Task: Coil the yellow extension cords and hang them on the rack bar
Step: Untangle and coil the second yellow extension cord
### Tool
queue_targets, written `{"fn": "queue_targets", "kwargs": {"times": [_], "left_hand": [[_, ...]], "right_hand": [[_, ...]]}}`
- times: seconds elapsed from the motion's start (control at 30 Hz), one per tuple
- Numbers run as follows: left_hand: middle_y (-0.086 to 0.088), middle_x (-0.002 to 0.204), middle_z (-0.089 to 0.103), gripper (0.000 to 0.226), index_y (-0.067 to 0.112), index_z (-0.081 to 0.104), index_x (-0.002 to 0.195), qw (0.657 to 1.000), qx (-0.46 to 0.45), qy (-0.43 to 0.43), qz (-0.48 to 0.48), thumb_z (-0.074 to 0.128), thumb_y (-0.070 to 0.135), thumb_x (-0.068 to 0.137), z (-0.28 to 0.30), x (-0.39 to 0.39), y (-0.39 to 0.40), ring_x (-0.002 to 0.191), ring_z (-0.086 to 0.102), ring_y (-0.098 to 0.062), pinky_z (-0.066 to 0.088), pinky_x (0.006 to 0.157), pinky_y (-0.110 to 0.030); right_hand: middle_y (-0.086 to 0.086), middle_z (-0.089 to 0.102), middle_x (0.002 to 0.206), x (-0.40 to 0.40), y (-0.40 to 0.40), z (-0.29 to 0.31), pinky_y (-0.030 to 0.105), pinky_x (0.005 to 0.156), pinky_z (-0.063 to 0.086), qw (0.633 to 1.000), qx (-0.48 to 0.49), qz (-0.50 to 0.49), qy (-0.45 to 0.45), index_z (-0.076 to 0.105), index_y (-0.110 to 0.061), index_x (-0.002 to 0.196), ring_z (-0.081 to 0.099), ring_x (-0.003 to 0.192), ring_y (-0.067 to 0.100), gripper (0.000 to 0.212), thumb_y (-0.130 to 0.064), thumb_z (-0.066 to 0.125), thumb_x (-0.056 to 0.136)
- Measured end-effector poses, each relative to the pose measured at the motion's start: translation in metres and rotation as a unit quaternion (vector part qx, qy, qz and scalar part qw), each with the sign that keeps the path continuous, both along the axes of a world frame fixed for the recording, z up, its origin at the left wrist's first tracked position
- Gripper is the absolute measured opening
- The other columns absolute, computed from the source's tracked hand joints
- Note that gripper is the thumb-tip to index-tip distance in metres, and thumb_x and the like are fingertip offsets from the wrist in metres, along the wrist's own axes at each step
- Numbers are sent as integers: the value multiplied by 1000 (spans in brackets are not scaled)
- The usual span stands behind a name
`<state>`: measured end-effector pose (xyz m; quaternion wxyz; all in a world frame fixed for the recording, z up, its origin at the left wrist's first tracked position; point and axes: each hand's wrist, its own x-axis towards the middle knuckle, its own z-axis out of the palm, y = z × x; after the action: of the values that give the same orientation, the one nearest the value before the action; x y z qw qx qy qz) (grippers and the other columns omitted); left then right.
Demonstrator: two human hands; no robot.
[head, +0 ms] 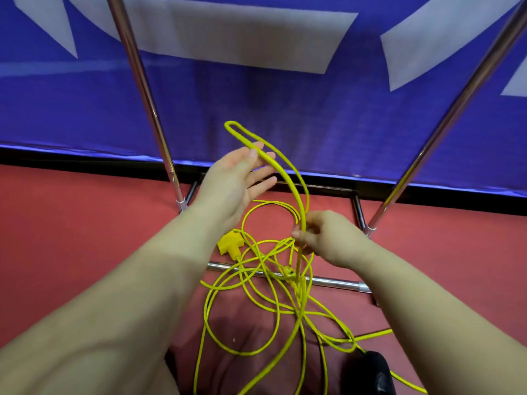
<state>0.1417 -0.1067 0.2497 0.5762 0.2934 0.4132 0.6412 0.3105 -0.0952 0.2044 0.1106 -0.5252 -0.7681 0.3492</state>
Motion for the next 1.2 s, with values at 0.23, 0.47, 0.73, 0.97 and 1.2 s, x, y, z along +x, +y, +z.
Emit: {"fn": "queue_targets", "kwargs": {"times": [0.23,0.47,0.73,0.97,1.2], "left_hand": [[2,98,64,30,14,62,117,808,-32,517,-280,51,30,94,-33,13,-13,90,57,-11,43,80,-24],[6,80,63,22,20,59,85,886,-19,410,-214,42,15,98,-35,18,-14,79,60,-9,49,74,-23],[3,68,66,24,16,58,86,981,-20,183,-53,40,22,100,-12,7,-7,64,68,-9,57,66,-28],[-4,99,67,21,13,54,105,996,-28,47,-70,39,25,99,-12,3,-2,87,69,-15,57,77,-28],[-9,85,62,29,8,63,107,802,-14,517,-298,49,31,96,-41,18,-20,78,57,-22,43,73,-34]], "right_hand": [[0,67,69,-2,5,31,22,50,49,938,-63,-176,291,58,-13,82,64,49,12,19,-22,50,96],[-4,73,81,5,9,51,22,66,56,843,-140,-217,471,59,-22,96,70,73,11,16,-34,48,95],[7,65,97,-2,-8,3,28,84,49,998,-50,10,43,59,-11,108,62,88,18,29,-17,70,82],[1,60,68,-4,-6,6,29,69,47,995,58,-31,74,51,-12,87,62,64,20,10,-17,60,90],[-4,58,55,-1,1,36,27,59,53,918,-58,-192,343,49,-15,74,62,47,6,21,-17,52,95]]}}
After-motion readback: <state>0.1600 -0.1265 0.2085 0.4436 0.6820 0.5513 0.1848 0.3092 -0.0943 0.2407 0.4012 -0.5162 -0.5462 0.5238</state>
